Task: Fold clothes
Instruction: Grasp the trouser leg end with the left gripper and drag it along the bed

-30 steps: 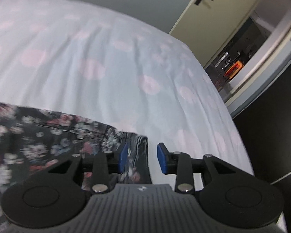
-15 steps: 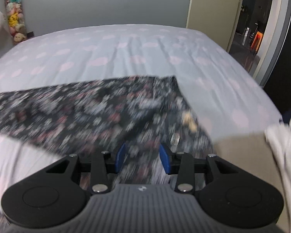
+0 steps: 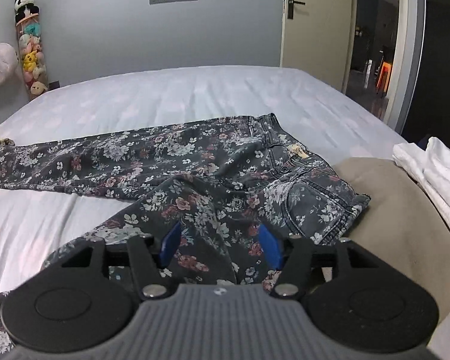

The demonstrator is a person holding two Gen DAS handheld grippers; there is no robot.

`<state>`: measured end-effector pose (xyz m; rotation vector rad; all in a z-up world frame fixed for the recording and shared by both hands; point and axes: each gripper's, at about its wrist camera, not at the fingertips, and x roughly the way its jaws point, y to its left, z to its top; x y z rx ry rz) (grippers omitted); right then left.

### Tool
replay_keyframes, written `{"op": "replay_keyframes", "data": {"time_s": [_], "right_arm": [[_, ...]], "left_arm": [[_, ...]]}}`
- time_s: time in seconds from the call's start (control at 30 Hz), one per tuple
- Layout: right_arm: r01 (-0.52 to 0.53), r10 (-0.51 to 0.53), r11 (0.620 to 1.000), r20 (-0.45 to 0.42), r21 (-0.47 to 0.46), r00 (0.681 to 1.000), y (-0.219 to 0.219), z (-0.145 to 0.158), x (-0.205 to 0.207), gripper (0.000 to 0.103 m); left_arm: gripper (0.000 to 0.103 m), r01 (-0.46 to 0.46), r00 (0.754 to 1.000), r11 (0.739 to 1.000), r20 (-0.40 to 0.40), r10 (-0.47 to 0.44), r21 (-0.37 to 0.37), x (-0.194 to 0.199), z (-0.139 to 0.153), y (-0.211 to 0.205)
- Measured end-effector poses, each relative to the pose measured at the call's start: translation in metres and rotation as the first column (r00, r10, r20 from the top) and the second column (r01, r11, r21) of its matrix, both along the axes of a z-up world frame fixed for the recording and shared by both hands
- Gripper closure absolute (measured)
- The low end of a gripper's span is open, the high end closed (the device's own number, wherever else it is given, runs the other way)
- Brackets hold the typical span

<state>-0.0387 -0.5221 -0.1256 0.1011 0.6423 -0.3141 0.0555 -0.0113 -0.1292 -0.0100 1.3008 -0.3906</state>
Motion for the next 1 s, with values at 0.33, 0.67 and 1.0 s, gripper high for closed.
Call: {"op": "replay_keyframes", "data": {"time_s": [0.33, 0.67, 1.0], "right_arm": [[-0.006, 0.002, 0.997, -0.055, -0.073, 0.999, 0.009, -0.007, 0.009, 0.042], [-0.054, 0.032, 0.98, -0.116, -0.189, 0.993, 0.027, -0.012, 0.018, 0.042], [-0.053, 0.03, 0.979, -0.12, -0.195, 0.992, 0.027, -0.012, 0.019, 0.042]], "left_arm": [[0.075, 0.042, 0.996, 0.998, -0.074, -0.045, -0.038, -0.032, -0.032, 0.0], [0.085, 0.071, 0.956, 0.997, 0.285, -0.071, 0.012, -0.03, 0.035, -0.022], [0.086, 0.125, 0.815, 0.967, 0.533, -0.227, 0.222, -0.036, 0.056, -0.096]]}}
